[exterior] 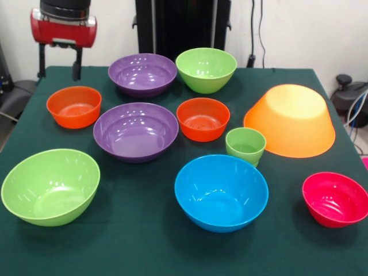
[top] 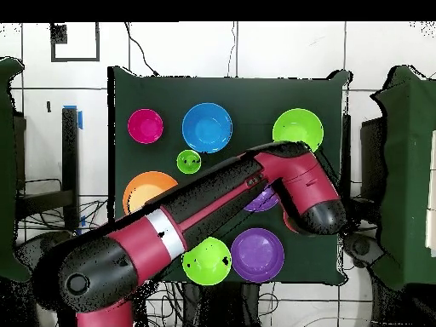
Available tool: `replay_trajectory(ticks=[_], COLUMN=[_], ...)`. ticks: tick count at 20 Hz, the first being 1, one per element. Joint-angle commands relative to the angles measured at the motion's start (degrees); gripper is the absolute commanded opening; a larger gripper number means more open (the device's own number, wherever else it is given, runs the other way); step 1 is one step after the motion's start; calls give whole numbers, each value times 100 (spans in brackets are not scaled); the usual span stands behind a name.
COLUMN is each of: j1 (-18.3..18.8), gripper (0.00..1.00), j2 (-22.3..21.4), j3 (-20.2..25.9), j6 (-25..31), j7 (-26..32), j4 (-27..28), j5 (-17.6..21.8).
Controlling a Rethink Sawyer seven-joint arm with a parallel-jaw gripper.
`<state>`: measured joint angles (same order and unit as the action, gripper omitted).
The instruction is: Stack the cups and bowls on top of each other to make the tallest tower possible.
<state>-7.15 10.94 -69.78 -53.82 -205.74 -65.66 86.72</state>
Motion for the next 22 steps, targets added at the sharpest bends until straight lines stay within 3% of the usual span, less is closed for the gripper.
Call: replay_trajectory(ticks=[1,5,9,17,22], j1=[509,627,708,888,850], gripper=[100,100,100,100,100], j2=[476,709,864,1218,1175], j3=[853,1113,1311,1556,1672], j6=[-309,-417,-299,-112,58], j7=[-1251,-147,245,319,293], j4=[736,1217,1511,1981,1910], j5=[159,395,328,93,-104])
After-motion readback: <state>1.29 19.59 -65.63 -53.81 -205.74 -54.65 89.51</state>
